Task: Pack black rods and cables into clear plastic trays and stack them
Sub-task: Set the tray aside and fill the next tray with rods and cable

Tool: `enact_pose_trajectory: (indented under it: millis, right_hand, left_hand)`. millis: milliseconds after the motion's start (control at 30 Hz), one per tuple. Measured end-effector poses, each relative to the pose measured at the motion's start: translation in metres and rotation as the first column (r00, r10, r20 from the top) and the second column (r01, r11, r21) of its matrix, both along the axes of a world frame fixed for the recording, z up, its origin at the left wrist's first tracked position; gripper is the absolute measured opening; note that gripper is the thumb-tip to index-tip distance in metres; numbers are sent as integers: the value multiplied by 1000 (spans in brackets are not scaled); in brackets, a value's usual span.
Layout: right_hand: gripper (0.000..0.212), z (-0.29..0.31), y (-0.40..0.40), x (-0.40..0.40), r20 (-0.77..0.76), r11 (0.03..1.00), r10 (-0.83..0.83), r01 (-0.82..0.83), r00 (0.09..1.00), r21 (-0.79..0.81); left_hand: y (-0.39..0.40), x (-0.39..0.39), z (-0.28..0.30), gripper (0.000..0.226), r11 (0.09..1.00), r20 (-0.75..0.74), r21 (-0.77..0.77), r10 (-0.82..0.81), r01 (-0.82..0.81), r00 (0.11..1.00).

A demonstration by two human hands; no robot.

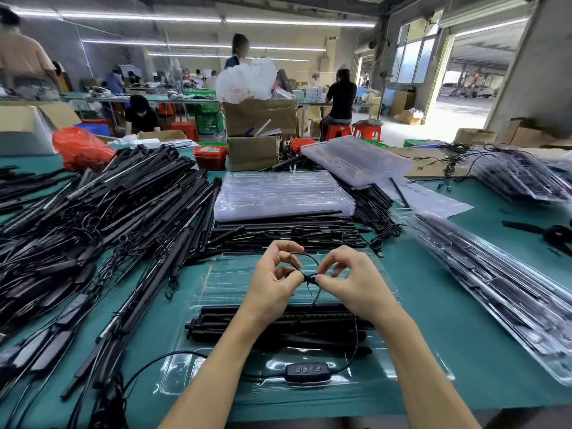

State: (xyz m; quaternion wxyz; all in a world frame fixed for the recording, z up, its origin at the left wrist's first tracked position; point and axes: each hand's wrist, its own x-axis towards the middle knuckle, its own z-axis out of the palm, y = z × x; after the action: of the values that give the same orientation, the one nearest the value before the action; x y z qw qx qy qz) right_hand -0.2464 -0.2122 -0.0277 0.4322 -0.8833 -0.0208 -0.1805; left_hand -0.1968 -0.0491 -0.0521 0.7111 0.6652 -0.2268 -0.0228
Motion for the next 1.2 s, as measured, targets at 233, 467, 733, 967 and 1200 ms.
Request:
enact_pose_trajectory:
  millis: [233,467,733,967,1200]
  right_hand:
    - [18,-7,13,1,166,995,-95,94,981,15]
    - [18,-11,27,0,-13,970,-240,241,971,43]
    - [17,-4,30,-3,-132,988,-113,125,985,88]
    - [23,2,24,-4,3,911,72,-67,997,407]
    - [13,-8,19,-13,316,852,-152,-38,937,523]
  left_hand:
    - [0,-2,0,44,988,-8,-40,148,-148,989]
    - [0,6,-8,43,944,-85,-87,310,-317,947]
    - [3,10,-6,38,913,-222,-260,261,-315,939]
    - [1,4,0,12,927,-175,-320,145,-195,974]
    - [5,-2,1,16,951,-111,-295,65,-96,992]
